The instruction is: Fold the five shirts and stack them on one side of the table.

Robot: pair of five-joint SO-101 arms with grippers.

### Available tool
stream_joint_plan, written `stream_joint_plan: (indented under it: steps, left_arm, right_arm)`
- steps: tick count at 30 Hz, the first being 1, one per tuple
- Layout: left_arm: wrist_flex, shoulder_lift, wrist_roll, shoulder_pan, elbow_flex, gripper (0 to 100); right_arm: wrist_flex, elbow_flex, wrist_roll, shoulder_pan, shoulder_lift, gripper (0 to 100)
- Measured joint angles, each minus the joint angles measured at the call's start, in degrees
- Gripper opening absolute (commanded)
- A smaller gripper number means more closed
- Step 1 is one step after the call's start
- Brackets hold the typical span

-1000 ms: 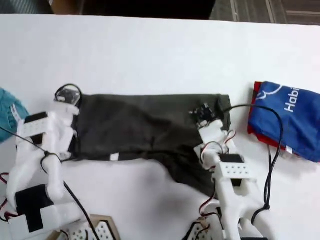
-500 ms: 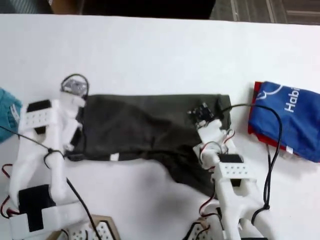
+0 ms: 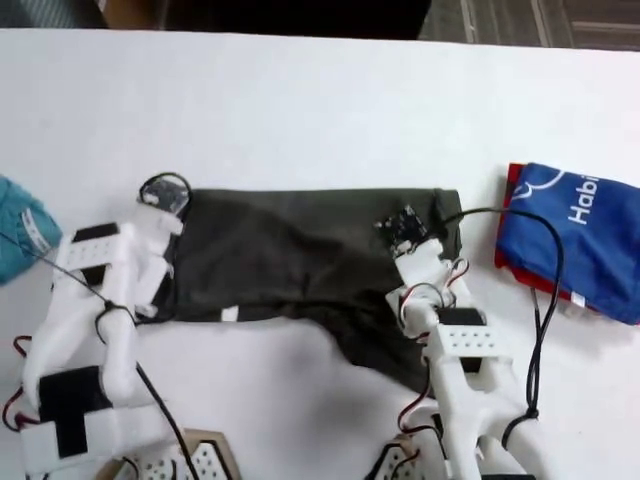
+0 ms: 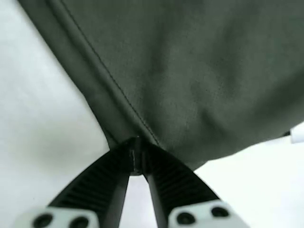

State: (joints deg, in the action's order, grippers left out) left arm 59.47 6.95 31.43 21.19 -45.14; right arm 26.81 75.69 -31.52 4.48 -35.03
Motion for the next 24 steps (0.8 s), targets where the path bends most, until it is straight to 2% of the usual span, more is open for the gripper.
stream_joint_plan:
  steps: [4,8,12,19,24]
  left_arm:
    - [0.8,-9.0,-0.2,1.1,6.2,3]
    - [8.2,-19.3,-0.2,3.2,17.8,3]
    - [11.8,-24.7,-0.3,5.5,26.3,3]
    - [18.3,-23.9,-0.2,7.6,33.1,3]
    - [23.9,-17.7,-0.2,7.5,35.5,3]
  right_arm:
    - [0.0,0.0,0.0,0.0,0.0,2.1]
    - [0.0,0.0,0.0,0.0,0.0,2.1]
    - [0.0,0.0,0.0,0.0,0.0,2.1]
    - [0.2,0.0,0.0,0.1,0.0,2.1]
    - [8.2,-7.4,2.3,0.1,0.0,2.1]
